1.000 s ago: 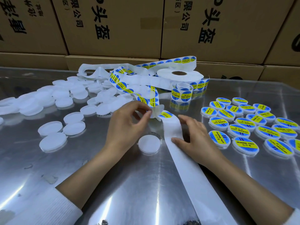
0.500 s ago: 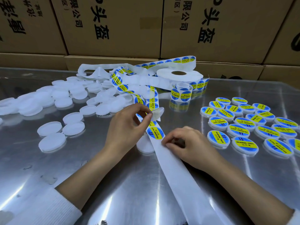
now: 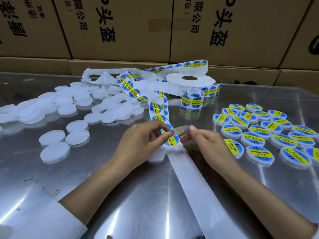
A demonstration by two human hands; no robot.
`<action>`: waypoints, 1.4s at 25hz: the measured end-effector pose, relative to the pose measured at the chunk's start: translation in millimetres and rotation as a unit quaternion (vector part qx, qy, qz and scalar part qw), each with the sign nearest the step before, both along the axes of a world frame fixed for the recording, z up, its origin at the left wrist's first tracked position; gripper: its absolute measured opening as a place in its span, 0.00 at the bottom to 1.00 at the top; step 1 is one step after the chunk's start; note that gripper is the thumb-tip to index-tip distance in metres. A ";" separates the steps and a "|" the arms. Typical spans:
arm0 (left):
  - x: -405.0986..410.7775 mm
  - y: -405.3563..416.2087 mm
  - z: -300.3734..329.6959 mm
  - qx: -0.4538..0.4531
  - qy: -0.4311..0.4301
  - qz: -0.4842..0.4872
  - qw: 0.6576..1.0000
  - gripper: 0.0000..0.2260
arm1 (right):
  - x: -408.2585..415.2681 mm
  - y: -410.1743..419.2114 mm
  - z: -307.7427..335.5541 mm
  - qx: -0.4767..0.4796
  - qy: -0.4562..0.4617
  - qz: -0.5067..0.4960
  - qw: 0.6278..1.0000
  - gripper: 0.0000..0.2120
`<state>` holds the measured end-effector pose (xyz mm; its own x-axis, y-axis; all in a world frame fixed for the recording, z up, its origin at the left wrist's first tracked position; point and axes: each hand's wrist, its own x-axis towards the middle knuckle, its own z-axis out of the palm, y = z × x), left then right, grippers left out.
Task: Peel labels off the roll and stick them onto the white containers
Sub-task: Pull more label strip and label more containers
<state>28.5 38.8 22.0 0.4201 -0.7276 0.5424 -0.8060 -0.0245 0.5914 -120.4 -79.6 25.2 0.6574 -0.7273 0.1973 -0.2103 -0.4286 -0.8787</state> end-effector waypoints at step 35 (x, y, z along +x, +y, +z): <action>2.6 5.2 8.9 0.029 -0.089 -0.009 0.996 0.26 | -3.4 6.4 5.9 0.293 -0.165 0.075 0.939 0.14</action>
